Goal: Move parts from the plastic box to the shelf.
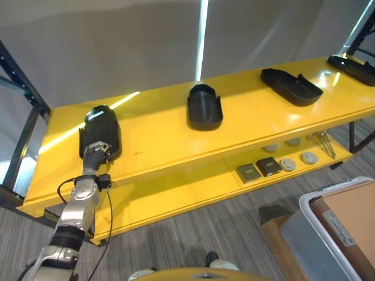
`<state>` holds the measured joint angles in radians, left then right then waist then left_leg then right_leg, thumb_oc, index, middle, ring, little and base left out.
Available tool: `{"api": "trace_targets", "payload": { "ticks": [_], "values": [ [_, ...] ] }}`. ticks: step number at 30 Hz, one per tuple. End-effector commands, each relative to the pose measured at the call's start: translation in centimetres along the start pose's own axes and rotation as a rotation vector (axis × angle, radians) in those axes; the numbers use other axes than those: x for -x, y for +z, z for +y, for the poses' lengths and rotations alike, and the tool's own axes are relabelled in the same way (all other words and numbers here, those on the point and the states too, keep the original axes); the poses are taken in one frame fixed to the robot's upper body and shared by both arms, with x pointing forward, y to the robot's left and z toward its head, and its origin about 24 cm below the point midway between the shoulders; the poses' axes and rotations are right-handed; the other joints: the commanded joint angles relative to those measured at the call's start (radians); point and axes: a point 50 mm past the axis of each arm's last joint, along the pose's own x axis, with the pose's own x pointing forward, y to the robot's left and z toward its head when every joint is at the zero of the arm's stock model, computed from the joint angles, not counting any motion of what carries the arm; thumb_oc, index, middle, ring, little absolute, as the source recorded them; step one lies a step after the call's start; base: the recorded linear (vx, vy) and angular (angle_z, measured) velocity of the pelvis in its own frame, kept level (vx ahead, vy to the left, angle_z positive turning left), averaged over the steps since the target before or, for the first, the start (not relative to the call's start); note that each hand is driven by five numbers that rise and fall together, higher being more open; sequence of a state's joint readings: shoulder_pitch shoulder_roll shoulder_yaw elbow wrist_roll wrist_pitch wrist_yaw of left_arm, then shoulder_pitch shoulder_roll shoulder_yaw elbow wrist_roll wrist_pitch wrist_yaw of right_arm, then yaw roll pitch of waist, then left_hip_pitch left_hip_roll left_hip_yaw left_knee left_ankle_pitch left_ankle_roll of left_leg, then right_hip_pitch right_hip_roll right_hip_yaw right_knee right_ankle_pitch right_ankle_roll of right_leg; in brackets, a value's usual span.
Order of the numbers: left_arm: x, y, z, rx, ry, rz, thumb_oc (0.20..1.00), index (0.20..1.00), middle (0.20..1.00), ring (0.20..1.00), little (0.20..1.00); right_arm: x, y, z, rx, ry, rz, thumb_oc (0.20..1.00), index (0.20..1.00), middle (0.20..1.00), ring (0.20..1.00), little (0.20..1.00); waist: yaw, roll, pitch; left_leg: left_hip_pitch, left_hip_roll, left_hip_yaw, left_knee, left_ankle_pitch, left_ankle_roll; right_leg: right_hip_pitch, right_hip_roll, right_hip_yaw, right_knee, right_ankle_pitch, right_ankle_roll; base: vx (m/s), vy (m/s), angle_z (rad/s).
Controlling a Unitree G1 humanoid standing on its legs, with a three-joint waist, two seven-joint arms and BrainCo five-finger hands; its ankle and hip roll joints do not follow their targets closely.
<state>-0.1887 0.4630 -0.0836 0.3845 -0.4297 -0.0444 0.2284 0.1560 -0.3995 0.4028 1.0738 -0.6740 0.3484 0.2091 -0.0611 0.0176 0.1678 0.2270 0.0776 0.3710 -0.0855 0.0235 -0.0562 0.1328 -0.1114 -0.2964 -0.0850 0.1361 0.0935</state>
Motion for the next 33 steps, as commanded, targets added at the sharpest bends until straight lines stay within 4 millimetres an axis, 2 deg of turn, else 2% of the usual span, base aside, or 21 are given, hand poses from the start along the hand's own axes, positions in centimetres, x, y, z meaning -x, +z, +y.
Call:
{"api": "trace_targets", "payload": {
  "ticks": [1,18,24,28,29,30,31,33],
  "values": [
    [-2.0,2.7,0.5,-0.032,0.062,-0.091,0.200,0.200,0.200,0.200,0.200,-0.1,-1.4,-0.6,0.084,-0.022,0.075,1.000,1.000,1.000,1.000,1.000,-0.001,-0.013,0.017,-0.042,-0.007,0.005,0.077,-0.089,0.015,0.030,-0.023,0.036,0.043,-0.143,0.073,0.00,-0.007,-0.17],
    [-2.9,2.1,2.1,-0.034,0.157,-0.039,0.200,0.200,0.200,0.200,0.200,-0.1,-1.4,-1.0,0.103,-0.037,0.066,1.000,1.000,1.000,1.000,1.000,-0.008,-0.016,0.030,-0.057,-0.002,0.006,0.087,-0.085,0.013,0.017,-0.019,0.043,0.047,-0.143,0.072,0.00,-0.001,-0.01],
    [-3.3,2.8,2.8,-0.016,0.178,-0.056,0.200,0.200,0.200,0.200,0.200,0.0,-1.4,-1.2,0.103,-0.034,0.068,1.000,1.000,1.000,1.000,1.000,-0.008,-0.016,0.029,-0.057,-0.002,0.005,0.084,-0.084,0.013,0.017,-0.018,0.044,0.046,-0.143,0.072,0.00,0.000,0.00],
    [-3.3,3.7,2.5,0.020,0.156,-0.111,0.200,0.200,0.200,0.200,0.200,-0.1,-1.3,-1.1,0.106,-0.030,0.062,1.000,1.000,1.000,1.000,1.000,-0.005,-0.020,0.029,-0.056,-0.003,0.003,0.082,-0.085,0.012,0.018,-0.017,0.043,0.045,-0.143,0.074,0.00,0.000,0.00],
    [-3.3,3.9,2.4,0.026,0.148,-0.127,0.238,0.238,0.238,0.238,0.238,-0.1,-1.3,-1.0,0.105,-0.030,0.061,1.000,1.000,1.000,1.000,1.000,-0.005,-0.021,0.029,-0.055,-0.003,0.002,0.082,-0.085,0.012,0.018,-0.017,0.042,0.045,-0.143,0.074,0.00,0.000,0.00],
    [-3.2,4.7,2.0,0.041,0.120,-0.174,0.702,0.702,0.702,0.702,0.702,-0.1,-1.3,-1.0,0.106,-0.029,0.058,1.000,1.000,1.000,1.000,1.000,-0.002,-0.022,0.030,-0.054,-0.002,0.003,0.082,-0.086,0.013,0.020,-0.018,0.041,0.045,-0.144,0.074,0.00,0.000,0.00],
    [-3.1,5.1,1.7,0.050,0.096,-0.199,1.000,1.000,1.000,1.000,1.000,-0.1,-1.3,-0.9,0.107,-0.027,0.055,1.000,1.000,1.000,1.000,1.000,-0.001,-0.023,0.031,-0.054,-0.003,0.002,0.082,-0.086,0.013,0.021,-0.018,0.040,0.043,-0.143,0.073,0.00,0.000,0.00],
    [-2.6,6.7,0.7,0.065,0.012,-0.282,1.000,1.000,1.000,1.000,1.000,-0.1,-1.3,-0.8,0.112,-0.024,0.050,1.000,1.000,1.000,1.000,1.000,0.004,-0.024,0.029,-0.048,-0.005,0.001,0.076,-0.087,0.015,0.026,-0.018,0.037,0.040,-0.142,0.074,0.00,0.000,0.00]
  ]
}}
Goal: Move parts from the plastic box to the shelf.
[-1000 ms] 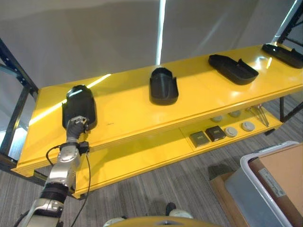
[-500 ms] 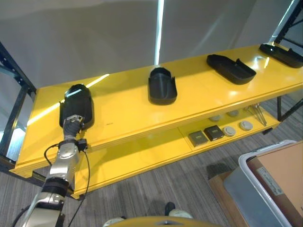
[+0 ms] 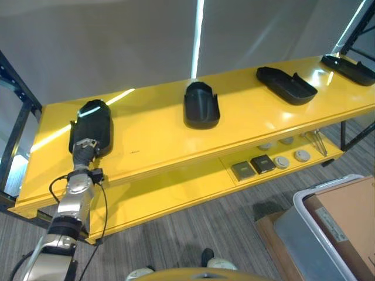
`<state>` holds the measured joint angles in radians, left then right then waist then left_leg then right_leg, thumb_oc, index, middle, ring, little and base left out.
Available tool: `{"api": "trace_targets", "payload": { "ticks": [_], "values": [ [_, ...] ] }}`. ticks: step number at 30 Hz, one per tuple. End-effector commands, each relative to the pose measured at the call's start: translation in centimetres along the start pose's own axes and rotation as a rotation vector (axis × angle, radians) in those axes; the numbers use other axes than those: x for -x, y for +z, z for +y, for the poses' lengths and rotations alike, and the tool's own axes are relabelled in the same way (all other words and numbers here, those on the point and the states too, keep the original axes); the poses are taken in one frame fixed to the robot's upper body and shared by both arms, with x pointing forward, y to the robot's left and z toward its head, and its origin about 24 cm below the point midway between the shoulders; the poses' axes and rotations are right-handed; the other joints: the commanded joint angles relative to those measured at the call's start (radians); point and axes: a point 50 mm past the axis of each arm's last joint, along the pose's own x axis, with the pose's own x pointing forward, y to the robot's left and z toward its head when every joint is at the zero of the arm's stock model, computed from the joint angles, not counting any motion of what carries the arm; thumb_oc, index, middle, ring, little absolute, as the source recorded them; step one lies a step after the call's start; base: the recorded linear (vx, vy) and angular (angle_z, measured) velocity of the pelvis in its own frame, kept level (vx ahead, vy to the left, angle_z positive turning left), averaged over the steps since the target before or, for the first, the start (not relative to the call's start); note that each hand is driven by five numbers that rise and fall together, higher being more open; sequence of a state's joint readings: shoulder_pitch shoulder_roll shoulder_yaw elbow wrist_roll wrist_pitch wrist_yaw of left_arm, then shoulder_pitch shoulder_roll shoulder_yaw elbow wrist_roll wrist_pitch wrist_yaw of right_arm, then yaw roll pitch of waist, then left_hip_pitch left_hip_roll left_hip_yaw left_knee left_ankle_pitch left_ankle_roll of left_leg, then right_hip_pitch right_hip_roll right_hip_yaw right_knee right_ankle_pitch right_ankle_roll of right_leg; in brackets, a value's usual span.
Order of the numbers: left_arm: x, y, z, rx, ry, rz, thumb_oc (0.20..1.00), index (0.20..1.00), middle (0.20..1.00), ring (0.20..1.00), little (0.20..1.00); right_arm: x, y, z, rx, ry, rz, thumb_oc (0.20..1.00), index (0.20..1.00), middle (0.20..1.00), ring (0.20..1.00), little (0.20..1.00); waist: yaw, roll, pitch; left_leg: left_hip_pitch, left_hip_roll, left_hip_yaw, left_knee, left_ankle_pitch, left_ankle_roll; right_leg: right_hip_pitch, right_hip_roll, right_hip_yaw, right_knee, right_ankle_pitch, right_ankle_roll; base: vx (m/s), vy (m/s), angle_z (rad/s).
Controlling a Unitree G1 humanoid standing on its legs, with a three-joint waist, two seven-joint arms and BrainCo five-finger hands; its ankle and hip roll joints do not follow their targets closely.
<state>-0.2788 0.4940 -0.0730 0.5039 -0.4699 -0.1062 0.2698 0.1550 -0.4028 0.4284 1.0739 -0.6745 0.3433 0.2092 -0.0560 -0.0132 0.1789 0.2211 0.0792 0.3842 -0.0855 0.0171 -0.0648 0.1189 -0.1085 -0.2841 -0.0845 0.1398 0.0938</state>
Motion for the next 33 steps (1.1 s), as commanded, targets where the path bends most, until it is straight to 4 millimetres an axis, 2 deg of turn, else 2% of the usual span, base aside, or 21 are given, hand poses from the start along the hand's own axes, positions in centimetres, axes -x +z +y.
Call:
{"api": "trace_targets", "payload": {
  "ticks": [1,4,7,8,11,13,14,16,18,20,21,23,26,28,29,30,31,33],
  "values": [
    [-0.9,6.0,-1.4,0.055,-0.112,-0.263,1.000,1.000,1.000,1.000,1.000,-0.2,-1.4,-0.7,0.086,-0.020,0.053,1.000,1.000,1.000,1.000,1.000,0.002,0.007,0.017,-0.041,-0.008,-0.013,0.075,-0.081,0.024,0.042,-0.021,0.023,0.038,-0.145,0.074,0.00,0.000,0.00],
    [0.7,8.3,-2.9,0.084,-0.274,-0.372,1.000,1.000,1.000,1.000,1.000,-0.2,-1.4,-0.4,0.080,-0.009,0.045,1.000,1.000,1.000,1.000,1.000,0.017,0.005,0.013,-0.035,-0.011,-0.017,0.067,-0.083,0.025,0.051,-0.022,0.014,0.031,-0.143,0.074,0.00,0.000,0.00],
    [2.3,9.8,-3.8,0.099,-0.411,-0.440,1.000,1.000,1.000,1.000,1.000,-0.3,-1.5,-0.3,0.074,-0.001,0.040,1.000,1.000,1.000,1.000,1.000,0.030,0.005,0.010,-0.032,-0.013,-0.021,0.062,-0.084,0.024,0.057,-0.022,0.006,0.027,-0.142,0.075,0.00,0.000,0.00],
    [4.0,10.9,-4.7,0.104,-0.549,-0.484,1.000,1.000,1.000,1.000,1.000,-0.3,-1.6,-0.2,0.065,0.004,0.037,1.000,1.000,1.000,1.000,1.000,0.043,0.006,0.007,-0.031,-0.016,-0.027,0.057,-0.083,0.023,0.061,-0.022,0.000,0.023,-0.141,0.074,-0.03,-0.023,0.02],
    [6.7,11.4,-6.3,0.197,-0.814,-0.478,1.000,1.000,1.000,1.000,1.000,-0.3,-1.6,-0.4,0.054,0.009,0.030,1.000,1.000,1.000,1.000,1.000,0.064,0.009,0.004,-0.029,-0.020,-0.035,0.048,-0.081,0.020,0.072,-0.022,-0.013,0.012,-0.137,0.074,-0.04,-0.014,0.08],
    [7.8,11.6,-7.0,0.190,-0.928,-0.510,1.000,1.000,1.000,1.000,1.000,-0.3,-1.6,-0.5,0.052,0.012,0.029,1.000,1.000,1.000,1.000,1.000,0.070,0.011,0.000,-0.028,-0.022,-0.036,0.043,-0.078,0.019,0.074,-0.021,-0.017,0.009,-0.134,0.075,-0.03,-0.009,0.15],
    [8.7,11.2,-7.8,0.195,-0.997,-0.471,1.000,1.000,1.000,1.000,1.000,-0.3,-1.5,-0.8,0.050,0.012,0.026,1.000,1.000,1.000,1.000,1.000,0.076,0.012,-0.002,-0.029,-0.022,-0.038,0.041,-0.075,0.016,0.076,-0.022,-0.020,0.005,-0.129,0.075,-0.06,-0.011,0.13],
    [9.7,8.9,-9.4,0.197,-1.125,-0.310,1.000,1.000,1.000,1.000,1.000,-0.2,-1.3,-1.2,0.050,0.017,0.026,1.000,1.000,1.000,1.000,1.000,0.084,0.016,-0.008,-0.024,-0.025,-0.038,0.029,-0.070,0.014,0.079,-0.022,-0.026,0.001,-0.127,0.076,-0.05,-0.004,0.06],
    [10.5,8.0,-10.2,0.161,-1.215,-0.293,1.000,1.000,1.000,1.000,1.000,-0.2,-1.1,-1.5,0.051,0.014,0.024,1.000,1.000,1.000,1.000,1.000,0.086,0.019,-0.013,-0.024,-0.025,-0.036,0.025,-0.066,0.014,0.076,-0.022,-0.027,0.000,-0.122,0.077,-0.04,0.000,0.03],
    [11.0,7.2,-10.4,0.218,-1.217,-0.250,1.000,1.000,1.000,1.000,1.000,-0.1,-0.9,-1.9,0.053,0.011,0.022,1.000,1.000,1.000,1.000,1.000,0.087,0.021,-0.014,-0.023,-0.025,-0.039,0.024,-0.063,0.012,0.075,-0.021,-0.025,0.000,-0.120,0.077,-0.04,0.003,0.00],
    [11.3,4.9,-10.9,0.266,-1.233,-0.107,1.000,1.000,1.000,1.000,1.000,0.0,-0.7,-2.3,0.052,0.005,0.021,1.000,1.000,1.000,1.000,1.000,0.084,0.024,-0.018,-0.020,-0.026,-0.036,0.018,-0.061,0.011,0.075,-0.021,-0.023,0.000,-0.121,0.078,-0.05,0.011,-0.02],
    [10.9,2.0,-10.8,0.199,-1.156,-0.014,1.000,1.000,1.000,1.000,1.000,0.1,-0.4,-2.6,0.050,0.002,0.020,1.000,1.000,1.000,1.000,1.000,0.077,0.025,-0.025,-0.016,-0.025,-0.030,0.014,-0.062,0.015,0.072,-0.019,-0.015,0.002,-0.120,0.077,-0.05,0.005,-0.01],
    [10.3,-2.3,-9.5,0.083,-1.026,0.140,1.000,1.000,1.000,1.000,1.000,0.1,-0.3,-2.6,0.039,0.003,0.021,1.000,1.000,1.000,1.000,1.000,0.073,0.025,-0.026,-0.013,-0.023,-0.026,0.015,-0.066,0.018,0.071,-0.017,-0.010,0.003,-0.122,0.075,-0.04,-0.001,-0.02],
    [10.1,-5.2,-8.0,-0.029,-0.924,0.212,1.000,1.000,1.000,1.000,1.000,0.1,-0.2,-2.5,0.038,0.000,0.022,1.000,1.000,1.000,1.000,1.000,0.071,0.025,-0.025,-0.014,-0.021,-0.024,0.020,-0.069,0.018,0.069,-0.015,-0.007,0.004,-0.123,0.072,-0.02,0.000,-0.01],
    [10.1,-5.2,-8.0,-0.029,-0.924,0.212,1.000,1.000,1.000,1.000,1.000,0.1,-0.2,-2.5,0.038,0.000,0.022,1.000,1.000,1.000,1.000,1.000,0.071,0.025,-0.025,-0.014,-0.021,-0.024,0.020,-0.069,0.018,0.069,-0.015,-0.007,0.004,-0.123,0.072,-0.06,0.008,-0.02],
    [10.1,-8.4,-5.5,-0.163,-0.740,0.310,1.000,1.000,1.000,1.000,1.000,0.1,0.0,-2.3,0.041,-0.004,0.022,1.000,1.000,1.000,1.000,1.000,0.074,0.025,-0.022,-0.019,-0.017,-0.023,0.029,-0.072,0.018,0.067,-0.016,-0.008,0.007,-0.127,0.068,-0.04,0.008,-0.01],
    [10.1,-8.8,-5.2,-0.165,-0.722,0.324,1.000,1.000,1.000,1.000,1.000,0.1,0.0,-2.3,0.040,-0.004,0.023,1.000,1.000,1.000,1.000,1.000,0.074,0.025,-0.022,-0.020,-0.016,-0.023,0.031,-0.072,0.018,0.067,-0.016,-0.008,0.008,-0.127,0.068,-0.07,0.013,-0.02],
    [10.5,-10.9,-3.5,-0.157,-0.570,0.418,1.000,1.000,1.000,1.000,1.000,0.1,0.1,-2.0,0.034,-0.006,0.025,1.000,1.000,1.000,1.000,1.000,0.077,0.025,-0.018,-0.022,-0.015,-0.023,0.037,-0.074,0.019,0.066,-0.017,-0.008,0.009,-0.129,0.064,-0.04,0.012,-0.01]
  ]
}}
